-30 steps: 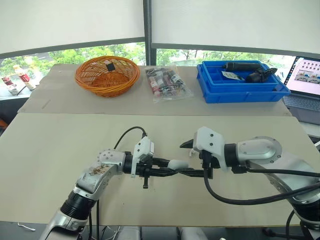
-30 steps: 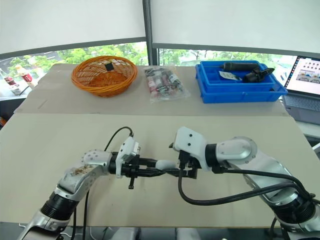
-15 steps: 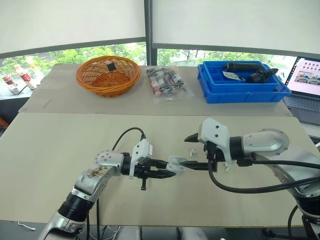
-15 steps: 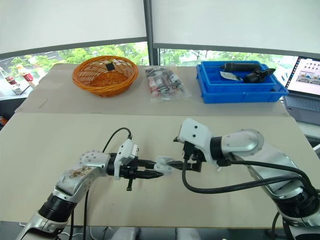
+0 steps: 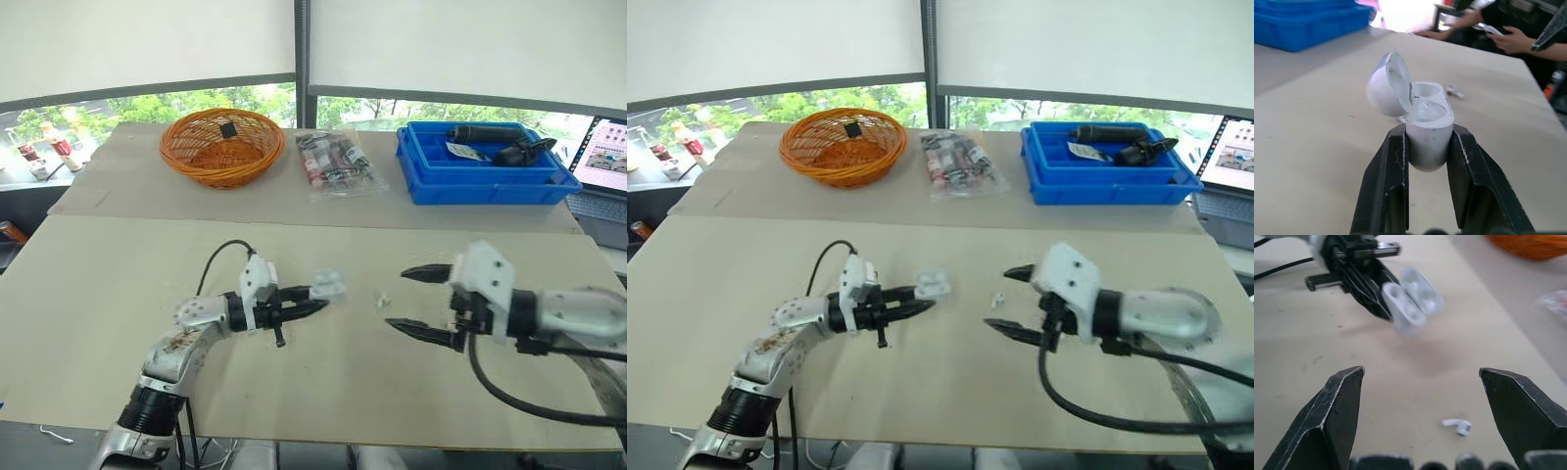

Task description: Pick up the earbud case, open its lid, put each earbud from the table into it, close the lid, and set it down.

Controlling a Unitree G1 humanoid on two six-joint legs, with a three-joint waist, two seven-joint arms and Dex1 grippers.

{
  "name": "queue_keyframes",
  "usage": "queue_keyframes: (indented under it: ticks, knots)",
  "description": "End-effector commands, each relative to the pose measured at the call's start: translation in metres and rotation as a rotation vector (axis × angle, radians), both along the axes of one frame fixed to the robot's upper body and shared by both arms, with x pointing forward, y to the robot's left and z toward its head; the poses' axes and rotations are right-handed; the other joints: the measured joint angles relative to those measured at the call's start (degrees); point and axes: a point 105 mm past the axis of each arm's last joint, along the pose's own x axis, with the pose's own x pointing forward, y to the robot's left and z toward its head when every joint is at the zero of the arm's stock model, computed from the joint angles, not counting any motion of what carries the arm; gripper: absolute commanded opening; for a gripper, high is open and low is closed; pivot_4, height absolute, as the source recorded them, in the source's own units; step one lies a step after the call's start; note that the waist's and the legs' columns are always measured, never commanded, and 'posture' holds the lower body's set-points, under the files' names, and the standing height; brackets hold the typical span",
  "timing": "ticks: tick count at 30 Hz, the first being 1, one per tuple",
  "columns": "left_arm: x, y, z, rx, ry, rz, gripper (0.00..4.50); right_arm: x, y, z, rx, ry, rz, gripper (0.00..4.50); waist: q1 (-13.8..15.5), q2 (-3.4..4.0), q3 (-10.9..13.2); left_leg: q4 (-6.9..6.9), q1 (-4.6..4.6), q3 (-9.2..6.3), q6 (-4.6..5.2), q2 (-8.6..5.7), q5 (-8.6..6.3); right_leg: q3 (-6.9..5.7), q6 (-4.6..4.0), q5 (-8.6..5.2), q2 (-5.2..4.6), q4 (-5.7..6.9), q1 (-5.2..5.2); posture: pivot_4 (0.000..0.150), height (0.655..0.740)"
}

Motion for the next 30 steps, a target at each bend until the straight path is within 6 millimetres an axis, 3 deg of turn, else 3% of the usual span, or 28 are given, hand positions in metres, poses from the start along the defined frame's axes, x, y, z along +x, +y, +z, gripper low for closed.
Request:
queue_keyframes:
  ticks: [1, 6, 9, 16, 22, 24, 30]
  knots:
    - [0.004, 0.012, 0.009, -0.036, -0.067, 0.077, 0.57, -0.013, -0.013, 0.003, 0.074, -0.097, -0.101, 4.16, 0.0, 0.0, 0.0, 0.01, 0.02, -0.01, 0.0, 0.01, 0.0, 0.0, 0.0, 0.0, 0.01, 0.0, 0.02, 0.15, 0.7329]
    - [0.003, 0.019, 0.004, -0.016, -0.074, 0.099, 0.57, -0.035, -0.044, -0.025, 0.092, -0.107, -0.293, 4.16, -0.2, 0.03, 0.0, 0.0, 0.07, 0.0, 0.0, 0.0, 0.0, 0.01, 0.0, 0.0, 0.0, 0.02, 0.07, 0.15, 0.7329]
    - [0.005, 0.025, 0.005, -0.013, -0.075, 0.122, 0.57, -0.055, -0.076, -0.039, 0.06, -0.107, -0.429, 4.16, -0.2, 0.06, 0.0, -0.03, 0.28, 0.0, 0.0, 0.0, 0.0, 0.0, 0.01, -0.01, 0.01, -0.01, 0.3, 0.15, 0.7329]
    - [0.007, 0.031, 0.006, -0.025, -0.05, 0.129, 0.57, -0.08, -0.12, -0.059, 0.048, -0.115, -0.632, 4.16, -0.8, 0.06, 0.0, -0.17, 0.88, 0.04, -0.01, 0.02, -0.02, 0.02, 0.05, -0.05, 0.03, -0.17, 0.88, 0.15, 0.7329]
    - [0.013, 0.039, 0.009, -0.022, -0.082, 0.187, 0.57, -0.082, -0.122, -0.063, 0.046, -0.107, -0.625, 4.16, -1.6, 0.12, -0.1, -0.23, 0.9, 0.04, -0.01, 0.03, -0.02, 0.04, 0.03, -0.05, 0.04, -0.15, 0.88, 0.15, 0.7329]
    - [0.012, 0.043, 0.008, -0.033, -0.078, 0.211, 0.57, -0.079, -0.124, -0.061, 0.055, -0.115, -0.63, 4.5, -1.7, 0.12, -0.1, -0.23, 0.89, 0.04, -0.01, 0.02, -0.02, 0.05, 0.04, -0.05, 0.04, -0.17, 0.87, 0.15, 0.7329]
    - [0.0, 0.051, 0.0, -0.03, -0.053, 0.263, 0.57, -0.07, -0.123, -0.06, 0.04, -0.115, -0.592, 4.5, -1.9, 0.16, -0.1, -0.39, 0.93, 0.09, 0.0, 0.01, -0.03, 0.14, 0.05, -0.07, 0.03, -0.22, 0.86, 0.15, 0.7329]
